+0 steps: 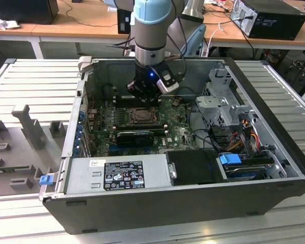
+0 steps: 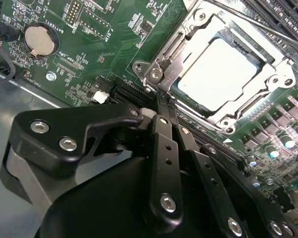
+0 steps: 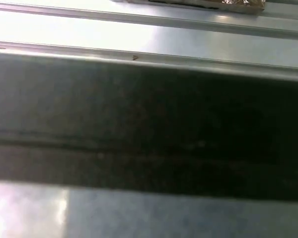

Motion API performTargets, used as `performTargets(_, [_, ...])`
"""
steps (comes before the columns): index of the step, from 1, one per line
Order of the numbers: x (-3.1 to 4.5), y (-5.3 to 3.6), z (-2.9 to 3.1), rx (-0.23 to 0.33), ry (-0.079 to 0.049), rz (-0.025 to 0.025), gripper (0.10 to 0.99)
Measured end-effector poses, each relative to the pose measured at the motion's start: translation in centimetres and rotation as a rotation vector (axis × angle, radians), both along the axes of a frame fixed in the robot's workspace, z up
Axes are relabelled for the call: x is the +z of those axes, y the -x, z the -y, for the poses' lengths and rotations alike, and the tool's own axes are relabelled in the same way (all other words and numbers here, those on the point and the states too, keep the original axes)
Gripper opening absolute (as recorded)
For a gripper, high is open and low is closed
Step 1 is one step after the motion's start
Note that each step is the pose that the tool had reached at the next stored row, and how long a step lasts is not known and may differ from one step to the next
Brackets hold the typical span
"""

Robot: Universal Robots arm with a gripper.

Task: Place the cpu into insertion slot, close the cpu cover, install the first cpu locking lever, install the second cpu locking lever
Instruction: 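Install the first cpu locking lever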

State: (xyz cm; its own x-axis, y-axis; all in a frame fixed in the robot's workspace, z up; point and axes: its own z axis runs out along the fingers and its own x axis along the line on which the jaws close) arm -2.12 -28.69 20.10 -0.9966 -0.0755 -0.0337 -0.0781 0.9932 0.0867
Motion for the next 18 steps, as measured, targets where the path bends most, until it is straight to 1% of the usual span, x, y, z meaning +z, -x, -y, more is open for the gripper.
performTargets(1, [-0.04,0.0,0.01,0.0,0.0,-0.0002,0.106])
performTargets(2, [0.03,-0.01,-0.02,0.0,-0.003,0.0006,0.106])
performTargets(3, [1.01,-0.01,0.0,0.0,-0.002,0.0001,0.106])
performTargets(6, [2.05,-0.01,0.0,0.0,-0.002,0.0,0.106])
performTargets(8, [2.04,-0.02,0.0,0.0,-0.002,-0.0007,0.106])
performTargets(11, [2.0,-0.02,0.26,0.0,-0.002,-0.0042,0.106])
performTargets(18, [1.99,-0.02,0.72,0.0,-0.002,-0.0045,0.106])
